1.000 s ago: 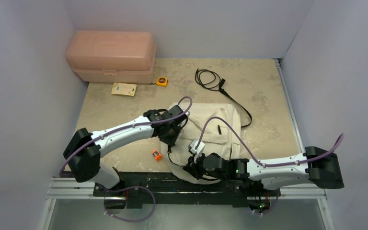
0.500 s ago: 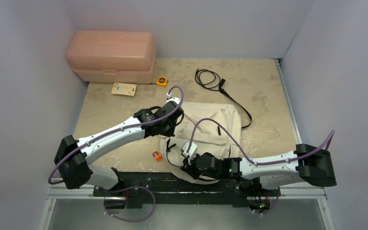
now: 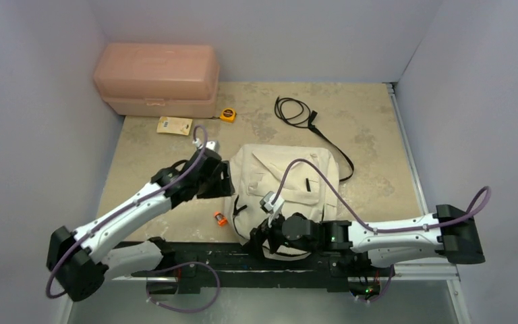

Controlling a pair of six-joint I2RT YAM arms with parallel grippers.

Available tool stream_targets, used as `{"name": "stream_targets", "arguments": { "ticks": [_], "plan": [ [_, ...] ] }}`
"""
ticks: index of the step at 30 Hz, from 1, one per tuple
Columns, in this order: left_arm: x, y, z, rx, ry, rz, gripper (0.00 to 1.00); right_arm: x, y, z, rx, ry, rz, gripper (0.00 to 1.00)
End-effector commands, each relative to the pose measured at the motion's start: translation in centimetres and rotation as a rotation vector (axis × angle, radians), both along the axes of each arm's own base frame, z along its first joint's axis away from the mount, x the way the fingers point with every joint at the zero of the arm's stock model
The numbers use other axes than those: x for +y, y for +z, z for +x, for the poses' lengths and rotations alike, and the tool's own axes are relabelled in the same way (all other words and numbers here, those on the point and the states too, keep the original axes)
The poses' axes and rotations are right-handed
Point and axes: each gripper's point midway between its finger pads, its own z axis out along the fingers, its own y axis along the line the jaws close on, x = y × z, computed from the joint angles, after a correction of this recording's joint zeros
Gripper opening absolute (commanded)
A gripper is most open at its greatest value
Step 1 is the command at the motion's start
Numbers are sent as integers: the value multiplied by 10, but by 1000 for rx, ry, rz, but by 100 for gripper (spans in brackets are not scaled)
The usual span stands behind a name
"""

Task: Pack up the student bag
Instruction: Zip the student bag at the center of the board.

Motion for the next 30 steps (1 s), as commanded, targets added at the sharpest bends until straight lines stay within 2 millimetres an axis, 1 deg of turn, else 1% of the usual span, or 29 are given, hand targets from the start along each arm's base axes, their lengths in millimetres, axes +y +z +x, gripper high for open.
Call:
{"name": "stream_targets", "arguments": {
  "ticks": [1, 3, 5, 6, 7, 8, 10, 12, 13, 14, 15, 17, 18, 19, 20, 23, 28, 30],
  "plan": [
    [-7, -1, -43, 57, 95, -306, 66, 14, 61, 11, 167, -161, 176, 99],
    [-11, -7, -57, 92, 125, -428, 66, 18, 74, 18, 264, -211, 214, 99],
    [-18, -12, -66, 105, 128, -540, 66, 22, 81, 31, 378, -255, 267, 98],
    [-21, -12, -68, 101, 124, -586, 66, 23, 83, 38, 441, -270, 298, 95],
    [-22, -19, -71, 111, 123, -606, 65, 24, 84, 47, 493, -283, 333, 91],
    [-24, -20, -73, 121, 119, -621, 65, 24, 84, 53, 531, -291, 359, 87],
    [-24, -29, -77, 155, 124, -609, 64, 25, 78, 65, 580, -327, 386, 84],
    [-25, -36, -81, 193, 120, -594, 61, 30, 72, 72, 608, -327, 390, 78],
    [-26, -39, -84, 214, 117, -588, 59, 33, 67, 73, 620, -316, 384, 78],
    [-27, -42, -86, 232, 115, -581, 58, 35, 61, 74, 650, -326, 380, 72],
    [-28, -45, -88, 245, 107, -579, 57, 36, 56, 76, 678, -338, 389, 68],
    [-31, -50, -91, 270, 95, -583, 48, 39, 47, 78, 711, -352, 394, 61],
    [-32, -52, -93, 282, 96, -584, 43, 40, 39, 78, 724, -362, 384, 60],
    [-33, -55, -94, 290, 96, -589, 39, 40, 37, 79, 732, -367, 386, 58],
    [-34, -57, -96, 296, 94, -594, 37, 40, 30, 79, 742, -379, 379, 56],
    [-35, -58, -100, 294, 82, -609, 36, 39, 16, 82, 771, -412, 373, 51],
    [-33, -68, -105, 307, 79, -609, 32, 35, 0, 88, 772, -466, 357, 51],
    [-34, -70, -106, 311, 77, -618, 31, 37, -4, 90, 770, -474, 353, 51]
  ]
}}
